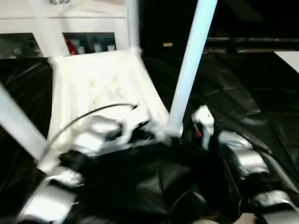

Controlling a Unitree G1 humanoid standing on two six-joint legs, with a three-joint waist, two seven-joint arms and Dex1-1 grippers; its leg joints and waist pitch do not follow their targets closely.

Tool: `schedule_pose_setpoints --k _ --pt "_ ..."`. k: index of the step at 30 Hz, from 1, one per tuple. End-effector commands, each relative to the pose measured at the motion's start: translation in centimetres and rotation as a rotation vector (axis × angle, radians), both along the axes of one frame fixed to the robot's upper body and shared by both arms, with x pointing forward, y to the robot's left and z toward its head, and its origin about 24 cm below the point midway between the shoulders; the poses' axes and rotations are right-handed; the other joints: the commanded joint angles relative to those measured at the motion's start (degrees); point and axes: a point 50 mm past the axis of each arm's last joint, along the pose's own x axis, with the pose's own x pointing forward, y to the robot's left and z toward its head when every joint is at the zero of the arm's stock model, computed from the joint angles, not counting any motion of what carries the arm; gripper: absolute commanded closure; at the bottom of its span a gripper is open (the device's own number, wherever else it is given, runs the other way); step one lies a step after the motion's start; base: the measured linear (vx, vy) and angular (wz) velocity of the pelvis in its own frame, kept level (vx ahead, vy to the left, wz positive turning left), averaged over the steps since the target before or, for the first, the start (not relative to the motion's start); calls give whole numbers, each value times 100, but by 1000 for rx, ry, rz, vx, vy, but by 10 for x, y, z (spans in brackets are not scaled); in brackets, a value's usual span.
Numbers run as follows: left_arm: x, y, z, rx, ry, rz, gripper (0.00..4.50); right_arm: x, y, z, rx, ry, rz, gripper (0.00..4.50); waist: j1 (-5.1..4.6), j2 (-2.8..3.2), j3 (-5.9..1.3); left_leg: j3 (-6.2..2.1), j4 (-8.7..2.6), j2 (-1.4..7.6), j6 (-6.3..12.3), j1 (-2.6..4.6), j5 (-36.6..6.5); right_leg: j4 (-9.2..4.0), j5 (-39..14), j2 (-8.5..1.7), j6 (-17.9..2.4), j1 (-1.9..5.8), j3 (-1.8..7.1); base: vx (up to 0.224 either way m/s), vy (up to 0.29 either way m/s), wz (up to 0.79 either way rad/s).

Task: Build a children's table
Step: Rotate leg to tighten

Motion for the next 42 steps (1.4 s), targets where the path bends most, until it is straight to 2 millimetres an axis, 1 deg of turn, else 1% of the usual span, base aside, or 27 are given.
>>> schedule_pose_setpoints --k 1,3,6,7,9,13,14,17,18,20,21,22,23,24,26,27,28,30,31,33,35,36,37,39,40,41,42 --pt "-6 -10 7 -29 3 -119 450 -1 0 6 -5 -6 62 44 32 25 -369 -267 -421 558 215 162 -1298 -440 -1219 -548 -1508 182 347 0 0 0" --pt "-6 -7 7 -24 8 -127 450 -2 -2 6 -15 -4 71 44 72 26 -370 -247 -423 555 107 208 -1383 -435 -1196 -535 -1513 149 359 0 0 0" --pt "-6 0 9 -12 12 -140 450 -3 -8 7 -26 7 86 59 81 21 -368 -270 -440 546 44 156 -1388 -420 -1219 -555 -1472 192 359 0 0 0" --pt "-6 2 9 -10 13 -142 450 -3 -9 7 -27 12 91 80 74 8 -374 -273 -434 539 53 148 -1359 -421 -1214 -562 -1453 208 359 0 0 0" --pt "-5 4 10 -7 11 -139 450 -4 -10 6 -34 20 102 87 72 6 -378 -270 -418 531 87 136 -1276 -422 -1160 -572 -1458 214 362 0 0 0" --pt "-4 4 11 -8 7 -136 450 -5 -8 5 -36 21 111 123 58 3 -388 -268 -402 530 160 119 -1100 -404 -1021 -563 -1488 220 346 0 0 0" --pt "-4 4 11 -10 5 -134 450 -5 -7 5 -34 20 110 139 56 6 -386 -269 -404 532 161 119 -1110 -407 -1038 -561 -1490 218 344 0 0 0" --pt "-4 3 11 -22 0 -124 450 -7 -5 4 -19 29 116 150 54 3 -381 -270 -410 538 137 131 -1180 -420 -1176 -558 -1471 209 343 0 0 0" --pt "-4 2 10 -29 -4 -116 450 -8 -5 3 -12 35 118 168 49 -2 -382 -269 -410 538 132 132 -1178 -417 -1168 -554 -1470 210 342 0 0 0" --pt "-3 1 10 -33 -11 -101 450 -9 -4 2 -4 38 111 177 54 -8 -384 -268 -408 537 141 133 -1161 -415 -1148 -559 -1466 210 345 0 0 0" --pt "-2 0 9 -31 -23 -79 450 -10 -4 0 -1 39 94 177 58 -5 -386 -267 -404 537 140 133 -1147 -414 -1134 -561 -1470 210 346 0 0 0" --pt "4 -5 7 -29 -58 -1 450 -7 -4 -5 -7 33 4 180 60 -6 -384 -265 -404 536 142 131 -1140 -416 -1127 -560 -1467 206 348 0 0 0" --pt "4 -5 7 -29 -58 -1 450 -7 -4 -5 -7 33 4 182 46 -14 -375 -267 -403 527 110 133 -1164 -429 -1146 -565 -1461 192 352 0 0 0" --pt "6 -7 6 -32 -71 30 450 -4 -4 -9 -17 31 -52 183 42 -20 -377 -282 -411 526 94 135 -1193 -433 -1213 -573 -1445 206 348 0 0 0" --pt "11 -13 4 -31 -90 104 450 3 -4 -17 -55 22 -212 184 -7 -13 -346 -293 -423 511 -4 157 -1426 -498 -1672 -577 -1346 177 353 0 0 0" --pt "14 -18 2 -24 -102 150 450 7 -5 -21 -66 26 -304 184 -42 -19 -333 -315 -427 501 -75 139 -1509 -520 -1985 -596 -1257 194 350 0 0 0" --pt "17 -22 1 -15 -106 196 450 10 -4 -25 -68 30 -386 184 -75 -21 -334 -338 -439 498 -133 149 -1604 -544 -2263 -595 -1158 195 341 0 0 0" --pt "24 -32 0 -13 -128 298 450 15 -1 -30 -74 35 -536 185 -106 -19 -325 -343 -440 496 -184 178 -1704 -577 -2438 -585 -1092 154 342 0 0 0" --pt "26 -37 0 -22 -132 337 450 17 0 -31 -72 43 -595 185 -128 -4 -333 -349 -423 478 -192 202 -1773 -606 -2569 -594 -1036 143 344 0 0 0" --pt "30 -49 1 -34 -144 396 450 21 7 -34 -61 67 -693 185 -156 -4 -338 -351 -439 484 -174 186 -1764 -606 -2418 -568 -1051 147 342 0 0 0" --pt "28 -62 1 -41 -153 394 450 21 19 -36 -57 79 -722 185 -153 20 -340 -340 -442 482 -121 175 -1714 -597 -2199 -564 -1066 148 351 0 0 0" --pt "28 -64 1 -42 -154 392 450 21 21 -36 -58 78 -726 185 -163 12 -347 -335 -444 483 -99 165 -1693 -593 -2125 -558 -1070 154 354 0 0 0" --pt "27 -70 2 -52 -161 386 450 21 30 -35 -51 62 -702 185 -155 44 -370 -328 -441 480 -45 147 -1545 -560 -1790 -551 -1118 177 353 0 0 0" --pt "26 -72 2 -56 -164 368 450 21 38 -29 -22 18 -658 185 -157 24 -370 -316 -431 468 37 127 -1497 -547 -1635 -552 -1150 196 351 0 0 0" --pt "26 -72 2 -55 -165 360 450 21 40 -26 11 6 -638 150 -152 22 -371 -313 -427 466 59 131 -1490 -549 -1634 -557 -1151 196 352 0 0 0" --pt "25 -71 2 -55 -161 351 450 21 40 -23 34 -5 -623 129 -147 40 -366 -307 -419 461 96 131 -1519 -567 -1703 -565 -1147 194 356 0 0 0" --pt "25 -69 2 -53 -159 340 450 21 40 -20 65 -10 -600 129 -147 36 -369 -310 -418 462 104 128 -1496 -566 -1718 -565 -1141 199 355 0 0 0"
